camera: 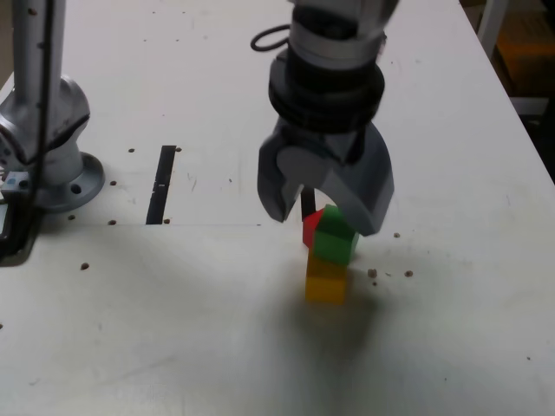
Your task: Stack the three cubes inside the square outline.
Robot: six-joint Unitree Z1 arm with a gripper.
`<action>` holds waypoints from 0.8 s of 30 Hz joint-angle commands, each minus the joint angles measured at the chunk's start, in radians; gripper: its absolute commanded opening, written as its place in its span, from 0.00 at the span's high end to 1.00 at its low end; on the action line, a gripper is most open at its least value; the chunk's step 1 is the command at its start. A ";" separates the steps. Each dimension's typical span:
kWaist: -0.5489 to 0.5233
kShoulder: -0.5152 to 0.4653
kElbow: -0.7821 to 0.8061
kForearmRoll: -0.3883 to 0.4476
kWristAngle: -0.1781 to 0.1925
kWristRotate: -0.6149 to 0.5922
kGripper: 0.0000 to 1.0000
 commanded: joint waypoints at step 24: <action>-0.028 0.102 -0.015 -0.008 -0.012 0.004 0.31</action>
